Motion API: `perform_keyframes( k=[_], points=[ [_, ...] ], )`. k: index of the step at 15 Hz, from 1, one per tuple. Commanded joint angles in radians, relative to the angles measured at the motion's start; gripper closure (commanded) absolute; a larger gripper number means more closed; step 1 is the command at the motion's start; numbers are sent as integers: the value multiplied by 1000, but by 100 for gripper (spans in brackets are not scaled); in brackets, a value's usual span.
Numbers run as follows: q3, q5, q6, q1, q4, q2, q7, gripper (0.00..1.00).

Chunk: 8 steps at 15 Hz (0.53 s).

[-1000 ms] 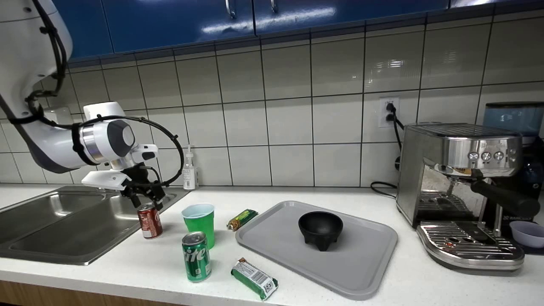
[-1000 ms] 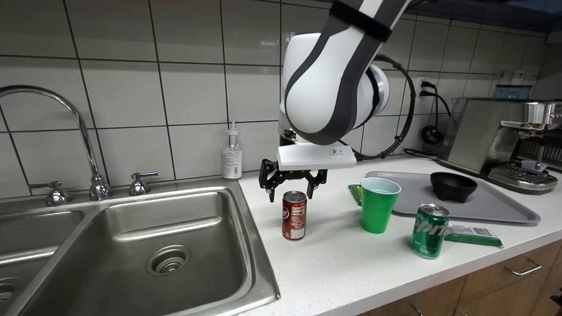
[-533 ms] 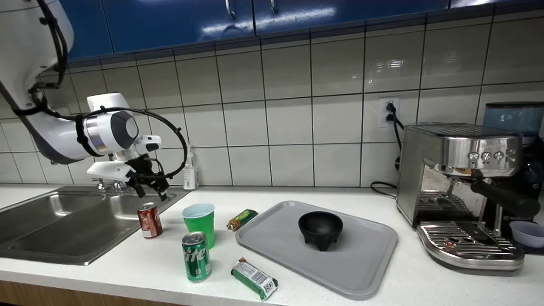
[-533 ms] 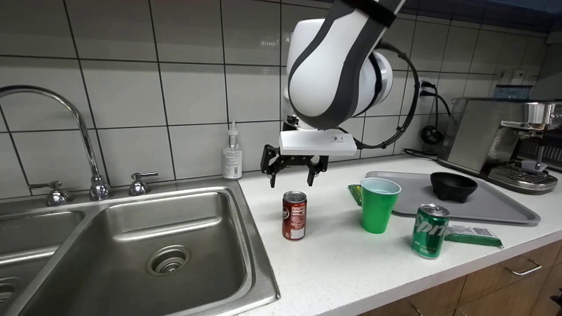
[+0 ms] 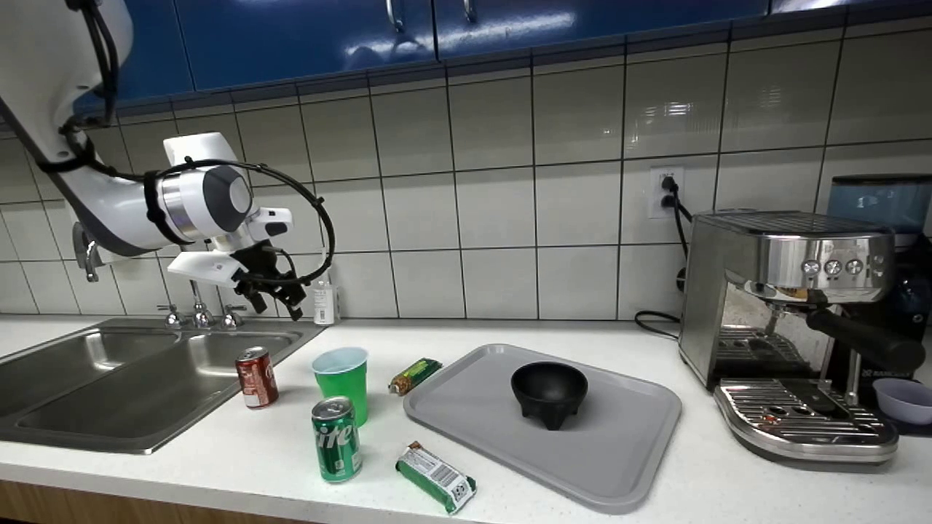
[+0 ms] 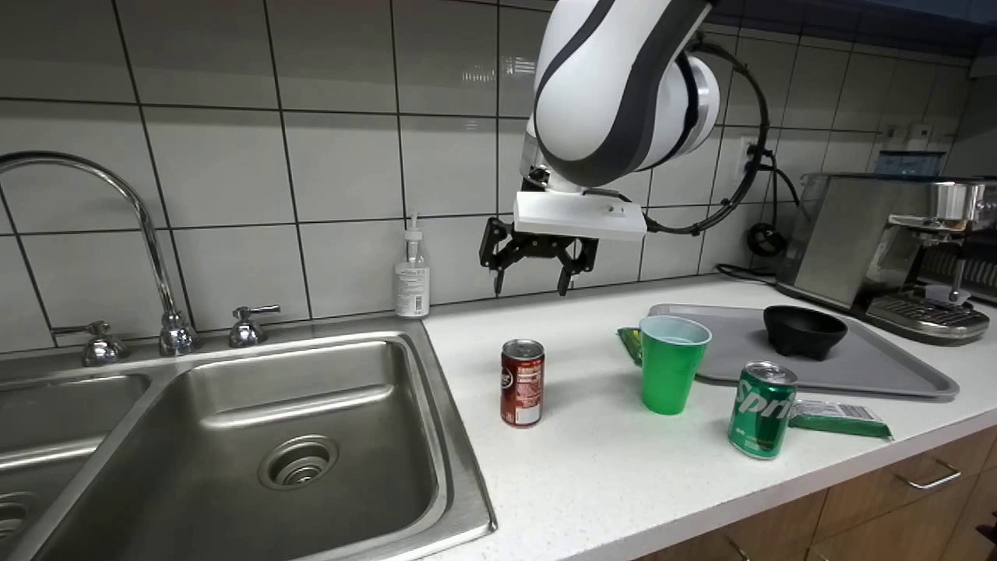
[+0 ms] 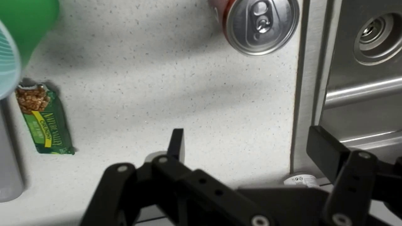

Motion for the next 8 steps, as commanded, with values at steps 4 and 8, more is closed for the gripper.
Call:
perform_keyframes(
  k=[4, 8],
  points=[
    [17, -24, -19, -84, -47, -97, -13, 0],
    [15, -31, -21, -130, -73, -138, -18, 0]
  ],
)
